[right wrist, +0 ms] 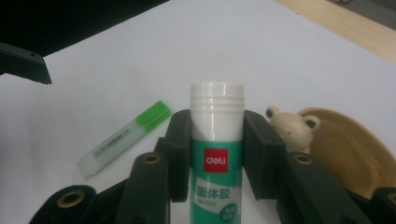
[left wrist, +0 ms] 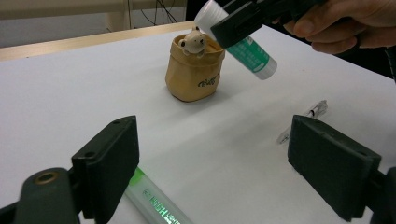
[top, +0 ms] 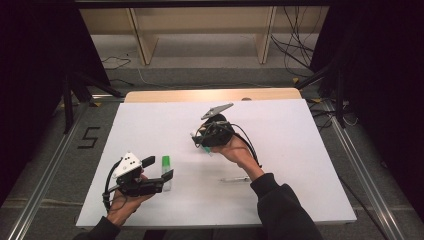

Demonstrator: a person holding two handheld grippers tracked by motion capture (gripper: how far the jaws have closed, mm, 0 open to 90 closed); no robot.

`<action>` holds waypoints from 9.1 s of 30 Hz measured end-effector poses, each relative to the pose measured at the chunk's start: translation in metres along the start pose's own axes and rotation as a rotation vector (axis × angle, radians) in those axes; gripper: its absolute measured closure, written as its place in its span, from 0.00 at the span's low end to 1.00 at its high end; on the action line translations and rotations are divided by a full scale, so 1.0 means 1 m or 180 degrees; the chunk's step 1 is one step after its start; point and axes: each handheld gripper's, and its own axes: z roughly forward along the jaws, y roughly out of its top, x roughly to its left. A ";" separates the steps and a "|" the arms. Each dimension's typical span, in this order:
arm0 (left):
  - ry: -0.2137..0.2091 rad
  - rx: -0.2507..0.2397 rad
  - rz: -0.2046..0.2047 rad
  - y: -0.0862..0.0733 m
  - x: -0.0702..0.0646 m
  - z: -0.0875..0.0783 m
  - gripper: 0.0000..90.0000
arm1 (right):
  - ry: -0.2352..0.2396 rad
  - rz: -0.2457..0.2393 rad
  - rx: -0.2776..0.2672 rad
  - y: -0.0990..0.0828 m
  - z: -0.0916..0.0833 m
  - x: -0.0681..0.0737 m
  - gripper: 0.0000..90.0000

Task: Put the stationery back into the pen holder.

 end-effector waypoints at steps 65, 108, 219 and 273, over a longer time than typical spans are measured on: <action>-0.0013 0.0045 0.0027 0.000 -0.001 0.001 0.18 | -0.0786 0.0599 -0.0605 0.012 0.016 -0.056 0.73; 0.0119 0.0242 -0.0010 -0.003 0.002 0.005 0.18 | -0.0843 0.0528 -0.0456 0.005 0.039 -0.054 0.72; 0.0554 0.1786 -0.0135 -0.018 0.015 0.069 0.58 | -0.0520 0.0496 -0.0418 -0.096 -0.071 0.003 0.24; 0.0007 0.0609 0.0015 0.000 -0.034 0.056 0.73 | 0.0044 0.0883 -0.0613 -0.098 -0.046 0.027 0.27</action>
